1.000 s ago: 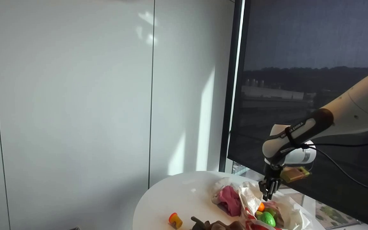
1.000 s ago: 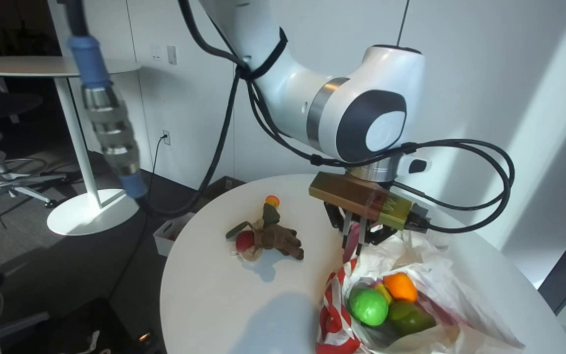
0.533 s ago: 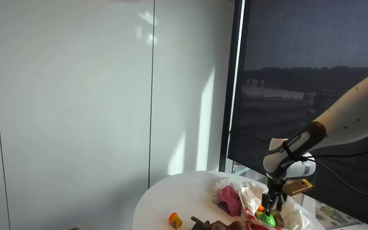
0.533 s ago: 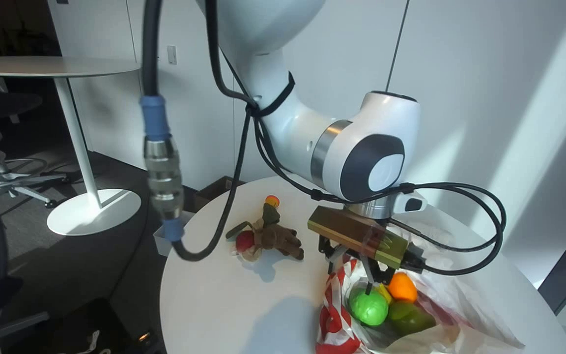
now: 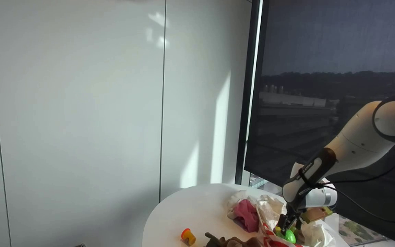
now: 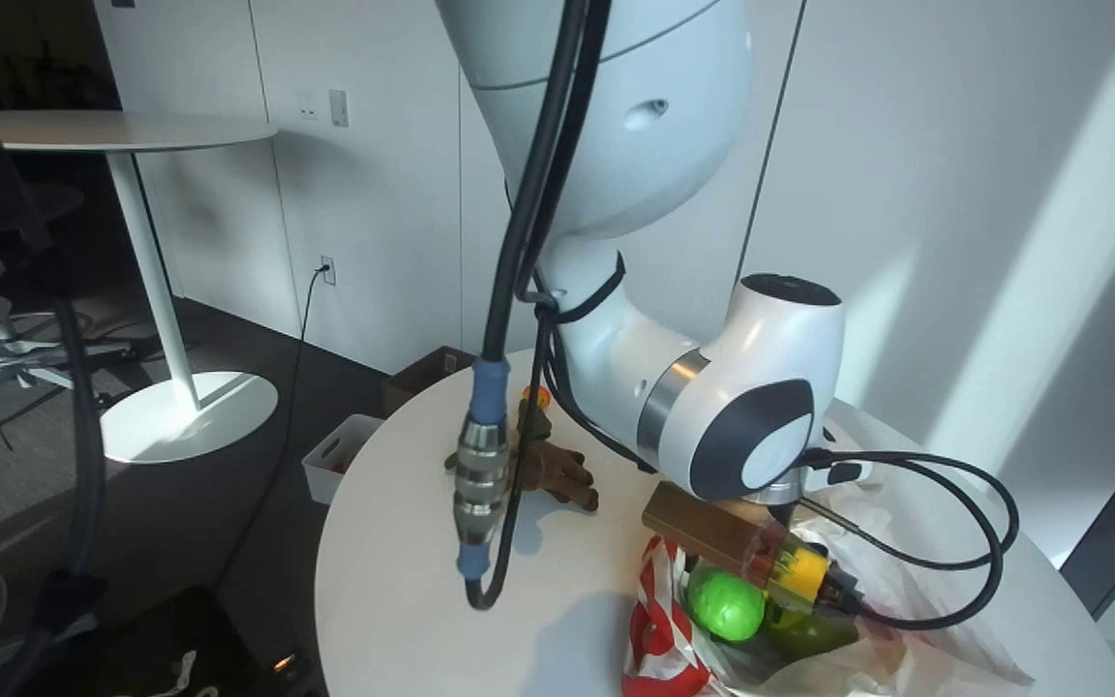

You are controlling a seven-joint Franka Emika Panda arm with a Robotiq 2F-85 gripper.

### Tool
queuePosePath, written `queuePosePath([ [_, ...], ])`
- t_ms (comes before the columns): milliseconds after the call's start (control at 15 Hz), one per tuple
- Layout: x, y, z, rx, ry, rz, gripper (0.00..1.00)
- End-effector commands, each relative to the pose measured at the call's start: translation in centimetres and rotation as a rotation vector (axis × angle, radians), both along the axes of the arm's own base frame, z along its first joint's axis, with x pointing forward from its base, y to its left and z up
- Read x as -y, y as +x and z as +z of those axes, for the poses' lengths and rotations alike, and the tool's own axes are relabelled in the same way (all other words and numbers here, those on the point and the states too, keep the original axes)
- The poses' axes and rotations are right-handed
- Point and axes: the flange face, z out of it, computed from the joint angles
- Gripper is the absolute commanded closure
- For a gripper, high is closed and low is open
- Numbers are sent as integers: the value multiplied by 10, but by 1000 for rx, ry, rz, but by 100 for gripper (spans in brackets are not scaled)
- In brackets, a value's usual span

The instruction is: Remove all the objects in the plastic bag and place them on the table

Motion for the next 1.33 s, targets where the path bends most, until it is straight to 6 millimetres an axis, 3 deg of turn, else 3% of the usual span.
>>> queuePosePath([
  [0,15,13,-12,35,15,-43,0],
  [133,19,16,-17,35,21,-52,0],
  [200,22,17,-17,34,27,-59,25],
  [267,23,19,-18,36,31,-66,28],
  [467,28,23,-14,51,55,-90,50],
  [667,31,21,-1,71,57,-113,54],
  [933,14,-3,53,102,22,-65,54],
  [1133,-22,-24,86,86,25,69,54],
  [1267,-56,-31,93,101,13,191,54],
])
